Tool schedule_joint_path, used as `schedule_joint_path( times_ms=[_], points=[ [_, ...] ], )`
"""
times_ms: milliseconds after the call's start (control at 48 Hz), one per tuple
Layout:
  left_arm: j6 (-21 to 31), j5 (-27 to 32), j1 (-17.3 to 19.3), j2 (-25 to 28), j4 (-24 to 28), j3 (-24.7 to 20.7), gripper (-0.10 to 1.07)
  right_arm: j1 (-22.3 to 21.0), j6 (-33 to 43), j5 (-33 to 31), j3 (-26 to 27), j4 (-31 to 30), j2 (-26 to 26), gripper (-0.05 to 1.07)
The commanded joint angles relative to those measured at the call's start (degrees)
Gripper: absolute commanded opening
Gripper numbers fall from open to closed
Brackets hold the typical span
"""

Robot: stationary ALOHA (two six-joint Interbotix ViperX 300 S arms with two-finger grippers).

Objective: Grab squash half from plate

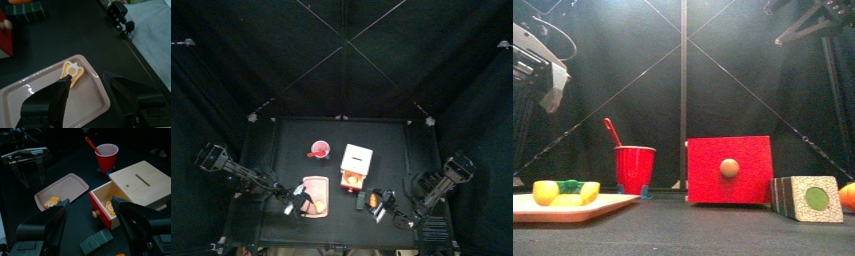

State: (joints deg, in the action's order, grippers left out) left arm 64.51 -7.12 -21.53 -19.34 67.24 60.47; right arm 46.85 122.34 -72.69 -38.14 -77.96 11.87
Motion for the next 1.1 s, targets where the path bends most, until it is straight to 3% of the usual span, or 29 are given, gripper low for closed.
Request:
schedule_joint_path(
  times_ms=[0, 250, 438, 604, 1083],
  points=[
    [-0.18, -0.70, 0.00, 4.57, -0.09, -3.43, 0.91, -0.09, 0.18, 0.00, 1.14, -0.18, 0.70, 0.97],
    [-0.18, -1.23, 0.88, 12.92, 2.29, -8.09, 1.02, -0.09, 0.09, 0.00, 1.05, -0.18, 0.70, 0.97],
    [-0.18, 1.85, 3.43, 16.52, 2.46, -10.11, 1.02, -0.09, 0.09, -0.09, 1.14, -0.18, 0.70, 0.97],
    [-0.26, 5.45, 4.39, 17.31, 2.72, -10.20, 1.02, -0.09, 0.09, -0.09, 0.97, -0.18, 0.70, 0.97],
    [-0.26, 5.54, 3.69, 16.70, 2.99, -9.93, 1.02, -0.09, 0.09, -0.09, 1.05, 0.09, 0.70, 0.97]
  ],
)
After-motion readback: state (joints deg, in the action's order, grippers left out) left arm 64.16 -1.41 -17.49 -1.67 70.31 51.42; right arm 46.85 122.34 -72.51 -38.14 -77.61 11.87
